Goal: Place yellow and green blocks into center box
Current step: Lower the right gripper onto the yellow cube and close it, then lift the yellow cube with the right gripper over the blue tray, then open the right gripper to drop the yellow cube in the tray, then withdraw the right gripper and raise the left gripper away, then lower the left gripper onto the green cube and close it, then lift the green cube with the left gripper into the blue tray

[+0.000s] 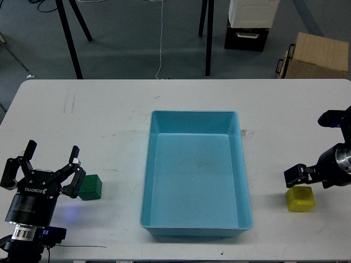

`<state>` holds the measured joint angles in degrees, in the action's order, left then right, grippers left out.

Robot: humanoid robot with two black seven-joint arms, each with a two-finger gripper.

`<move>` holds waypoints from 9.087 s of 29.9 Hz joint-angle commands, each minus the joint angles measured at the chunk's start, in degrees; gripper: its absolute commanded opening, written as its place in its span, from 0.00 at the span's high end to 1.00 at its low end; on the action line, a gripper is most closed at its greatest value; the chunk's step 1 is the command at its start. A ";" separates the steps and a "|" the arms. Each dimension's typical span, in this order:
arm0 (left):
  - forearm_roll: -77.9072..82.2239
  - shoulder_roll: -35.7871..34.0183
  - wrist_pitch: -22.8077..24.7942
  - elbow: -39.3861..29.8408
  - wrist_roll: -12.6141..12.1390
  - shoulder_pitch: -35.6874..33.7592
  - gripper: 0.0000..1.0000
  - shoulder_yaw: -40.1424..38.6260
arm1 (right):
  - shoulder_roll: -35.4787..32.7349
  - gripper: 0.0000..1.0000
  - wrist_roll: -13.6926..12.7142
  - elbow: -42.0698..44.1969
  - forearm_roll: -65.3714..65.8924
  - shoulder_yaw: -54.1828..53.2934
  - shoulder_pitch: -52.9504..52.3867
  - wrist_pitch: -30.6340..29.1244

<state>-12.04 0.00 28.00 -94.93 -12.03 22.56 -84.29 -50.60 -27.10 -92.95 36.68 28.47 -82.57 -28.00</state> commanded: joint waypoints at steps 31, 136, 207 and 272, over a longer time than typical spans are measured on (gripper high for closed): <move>0.00 0.00 0.00 3.34 -0.01 -0.23 0.00 0.00 | 2.53 1.00 0.64 2.07 3.22 -3.06 6.02 1.73; -0.18 0.00 0.00 6.95 0.69 -7.97 0.00 3.07 | 9.02 0.00 17.26 39.52 -73.86 -80.64 43.95 0.00; 35.58 -49.14 0.00 5.72 -3.35 -109.54 0.00 105.52 | 27.14 0.00 16.90 4.70 -72.36 -115.57 103.31 0.00; 52.47 -34.45 0.00 15.03 -6.07 -105.79 0.90 125.42 | 27.05 0.00 16.82 5.14 -71.66 -115.66 104.01 0.00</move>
<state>40.24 -34.41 28.00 -79.84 -16.81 -82.87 40.62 -23.56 -10.30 -87.76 -34.98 -87.17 21.40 -28.00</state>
